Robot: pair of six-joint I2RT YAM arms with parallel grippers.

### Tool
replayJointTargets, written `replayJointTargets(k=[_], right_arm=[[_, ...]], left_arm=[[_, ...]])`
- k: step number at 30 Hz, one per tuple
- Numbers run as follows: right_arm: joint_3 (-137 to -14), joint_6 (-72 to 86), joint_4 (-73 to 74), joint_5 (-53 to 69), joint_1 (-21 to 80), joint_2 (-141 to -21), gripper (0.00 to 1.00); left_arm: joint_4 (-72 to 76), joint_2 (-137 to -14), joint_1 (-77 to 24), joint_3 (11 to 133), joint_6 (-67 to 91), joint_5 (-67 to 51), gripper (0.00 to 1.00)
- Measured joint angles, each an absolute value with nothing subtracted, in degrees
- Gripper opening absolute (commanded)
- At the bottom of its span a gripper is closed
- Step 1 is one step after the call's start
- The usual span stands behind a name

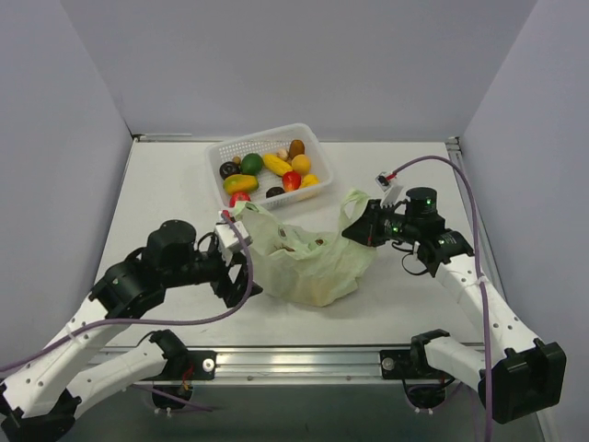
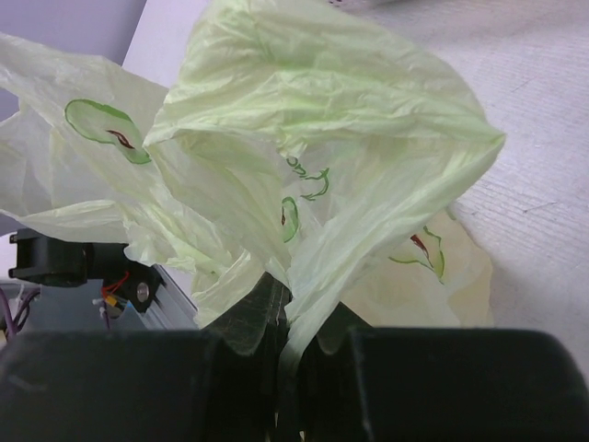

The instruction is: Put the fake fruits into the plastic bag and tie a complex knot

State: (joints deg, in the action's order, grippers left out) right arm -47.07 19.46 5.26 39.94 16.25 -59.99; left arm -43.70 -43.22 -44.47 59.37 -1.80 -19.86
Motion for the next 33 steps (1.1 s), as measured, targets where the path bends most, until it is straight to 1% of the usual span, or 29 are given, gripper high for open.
replayJointTargets(k=[4,11,19,22,25,29,33], right_arm=[[-47.07,19.27,5.26,41.78,17.1,-59.99,0.0],[-47.03,19.05,4.93,43.99,21.87,-60.03,0.0],[-45.8,22.06,0.16,45.04,27.42,-61.71,0.0],[-45.63,23.05,-0.43,44.64,28.99,-62.19,0.0],[-45.63,23.49,-0.82,43.27,29.28,-62.59,0.0],[-45.63,24.69,-1.06,41.91,29.17,-62.72,0.0],[-45.36,26.92,-2.26,40.84,28.93,-62.78,0.0]], left_arm=[[-40.8,-50.22,-42.59,58.39,4.21,-18.35,0.91],[-30.35,-62.26,-39.33,59.29,18.68,-11.77,0.97],[-28.6,-68.69,-39.33,67.0,30.06,-2.11,0.97],[-29.19,-70.02,-39.27,69.58,31.99,-0.99,0.97],[-29.23,-69.67,-38.85,70.72,31.0,-5.06,0.97],[-30.04,-66.37,-37.58,70.91,26.02,-18.39,0.97],[-39.4,-62.59,-37.08,74.72,18.31,-29.39,0.97]])
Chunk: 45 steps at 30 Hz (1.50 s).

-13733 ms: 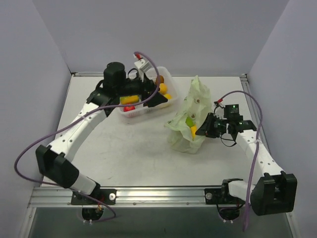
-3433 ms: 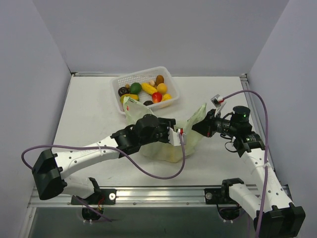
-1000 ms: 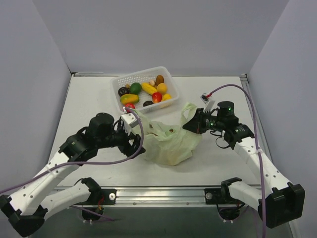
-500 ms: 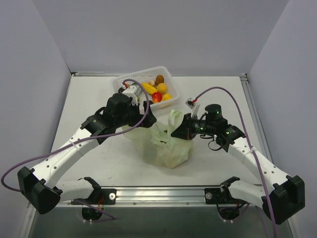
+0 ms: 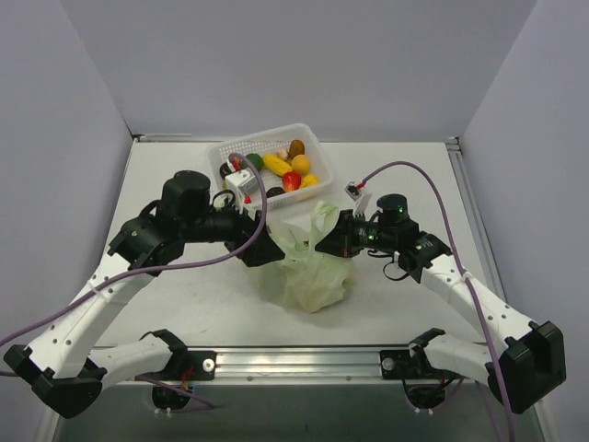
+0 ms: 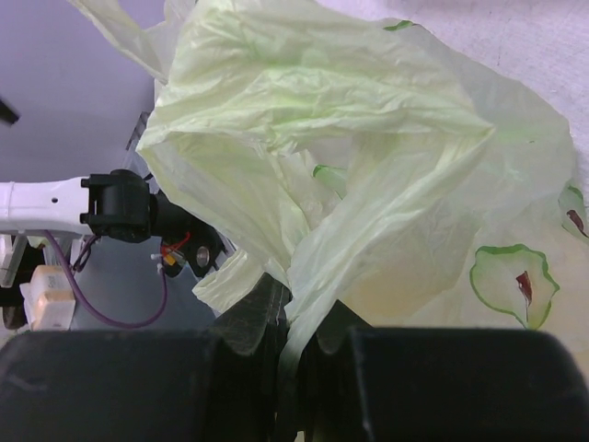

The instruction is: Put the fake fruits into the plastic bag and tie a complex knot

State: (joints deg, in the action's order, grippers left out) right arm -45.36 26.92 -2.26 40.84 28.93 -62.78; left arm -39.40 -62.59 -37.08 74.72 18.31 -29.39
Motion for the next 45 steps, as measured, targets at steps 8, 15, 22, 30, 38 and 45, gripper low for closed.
replayJointTargets(k=[8,15,22,30,38,45], right_arm=[[-44.77,30.11,-3.44,39.9,28.97,-64.16,0.0],[-44.77,31.44,-5.43,40.56,30.41,-66.04,0.0],[-44.77,31.48,-6.66,40.95,34.06,-67.96,0.0],[-44.77,31.73,-8.99,40.91,37.43,-68.62,0.0],[-44.75,32.42,-10.15,40.51,39.46,-69.34,0.0],[-44.75,32.6,-10.72,39.97,40.97,-70.54,0.0]], left_arm=[[-55.94,-57.41,-35.99,68.97,13.02,-27.07,0.97],[-56.88,-63.05,-33.45,67.0,24.69,-12.47,0.97],[-49.34,-71.88,-33.65,70.59,36.86,-5.58,0.97],[-45.23,-74.28,-35.9,70.98,45.25,2.2,0.97],[-44.31,-75.92,-40.45,72.18,45.63,10.61,0.97],[-43.44,-78.96,-42.24,74.65,45.6,14.87,0.97]])
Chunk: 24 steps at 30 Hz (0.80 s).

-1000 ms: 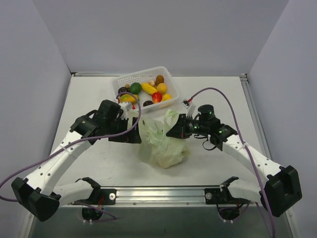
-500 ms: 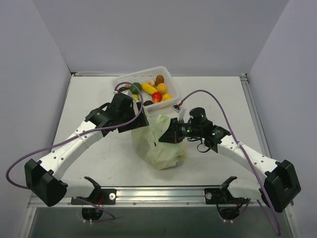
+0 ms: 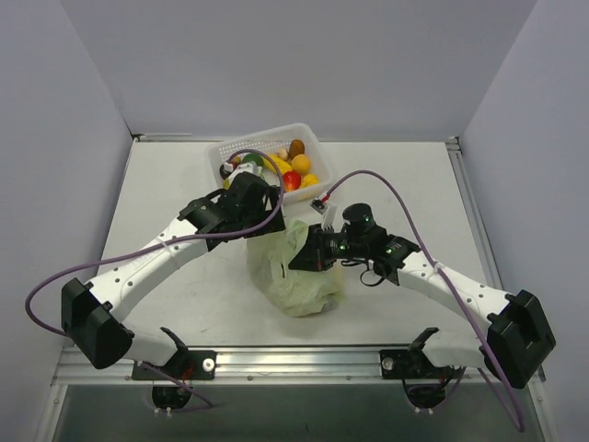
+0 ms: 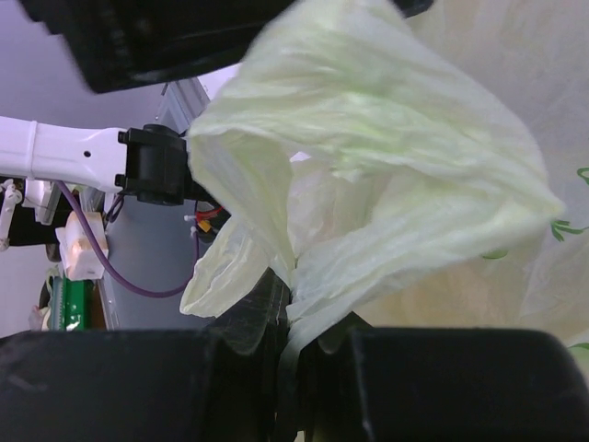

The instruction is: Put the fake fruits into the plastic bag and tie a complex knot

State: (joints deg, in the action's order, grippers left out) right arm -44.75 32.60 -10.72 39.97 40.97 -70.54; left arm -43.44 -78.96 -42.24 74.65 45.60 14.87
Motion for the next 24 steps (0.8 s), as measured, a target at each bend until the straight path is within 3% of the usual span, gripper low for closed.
replayJointTargets(k=[6,8,9,11,12,13,15,20,24], right_arm=[[-44.64,32.62,-11.03,39.77,41.3,-70.61,0.0],[-44.29,32.6,-11.05,39.66,41.3,-70.48,0.0],[-44.07,32.6,-11.07,39.57,41.3,-70.37,0.0],[-43.62,32.6,-11.03,39.4,41.21,-70.02,0.0],[-43.51,32.6,-10.87,39.35,40.99,-69.8,0.0],[-43.46,32.58,-10.79,39.38,40.69,-69.56,0.0],[-43.38,32.6,-10.48,39.4,39.68,-68.82,0.0],[-42.37,32.77,-7.79,39.42,34.33,-66.17,0.0],[-42.39,31.7,-3.75,39.38,29.43,-64.14,0.0]], left_arm=[[-43.16,-84.18,-41.74,75.29,45.1,17.34,0.97],[-43.07,-85.1,-41.52,75.29,44.93,17.63,0.88],[-43.03,-85.49,-41.47,75.29,44.58,17.76,0.74],[-42.96,-85.54,-41.28,75.29,44.31,17.89,0.58],[-42.87,-85.52,-41.23,75.29,44.14,18.0,0.46],[-42.7,-85.45,-41.08,75.26,43.88,18.06,0.2],[-41.93,-85.01,-40.77,74.67,42.68,17.54,0.0],[-35.62,-78.15,-38.83,67.48,34.35,11.79,0.0],[-27.27,-66.22,-37.69,56.64,23.29,0.62,0.0]])
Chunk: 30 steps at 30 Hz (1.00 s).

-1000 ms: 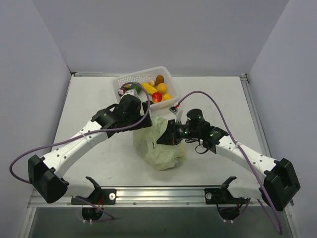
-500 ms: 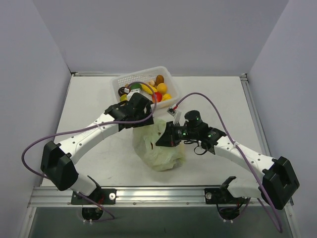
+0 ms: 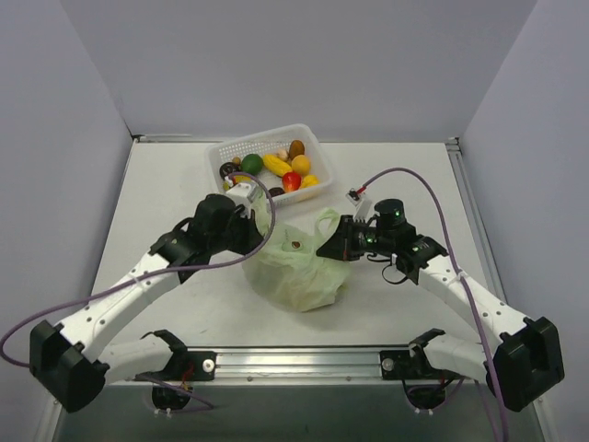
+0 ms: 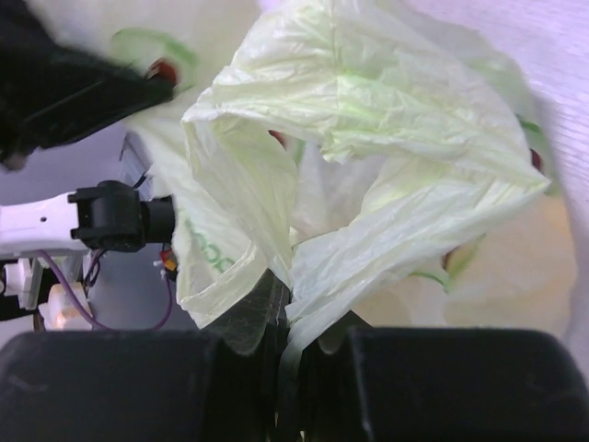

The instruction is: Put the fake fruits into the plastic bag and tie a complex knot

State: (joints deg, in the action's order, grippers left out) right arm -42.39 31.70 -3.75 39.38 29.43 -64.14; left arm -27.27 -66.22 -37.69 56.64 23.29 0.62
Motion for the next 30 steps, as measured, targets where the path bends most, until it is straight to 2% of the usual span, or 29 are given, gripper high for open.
replayJointTargets(k=[4,9,12,14,18,25,26,28,29,30], right_arm=[[-43.66,28.23,2.04,38.61,25.91,-63.18,0.0],[-47.62,23.35,7.94,38.17,22.39,-63.96,0.0],[-50.26,21.56,8.88,38.24,21.71,-65.23,0.0],[-51.05,20.69,8.93,38.24,21.74,-65.47,0.0],[-51.09,19.33,9.85,38.33,22.48,-65.1,0.0],[-50.19,17.93,10.66,38.44,25.98,-61.8,0.0],[-50.17,17.89,10.66,38.57,26.11,-61.63,0.0],[-50.17,17.85,10.68,38.59,26.3,-61.6,0.0],[-50.13,17.85,10.72,38.59,26.3,-61.6,0.0],[-50.13,17.85,10.76,38.61,26.39,-61.6,0.0]], left_arm=[[-20.16,-57.1,-37.39,50.5,10.76,-14.9,0.0],[-14.74,-55.79,-37.36,48.66,-5.41,-33.04,0.0],[-12.27,-57.21,-37.26,47.77,-8.93,-38.52,0.0],[-10.33,-57.91,-36.97,46.76,-7.57,-38.24,0.01],[-9.78,-58.0,-36.88,46.48,-0.75,-30.0,0.16],[-13.02,-56.69,-36.58,46.65,11.29,-12.8,0.54],[-13.39,-56.36,-36.58,46.65,12.23,-11.42,0.65],[-14.57,-56.18,-36.6,47.13,13.76,-8.49,0.75],[-15.14,-56.31,-36.6,47.51,14.44,-7.2,0.87],[-15.66,-56.53,-36.58,47.99,14.72,-6.07,0.9]])
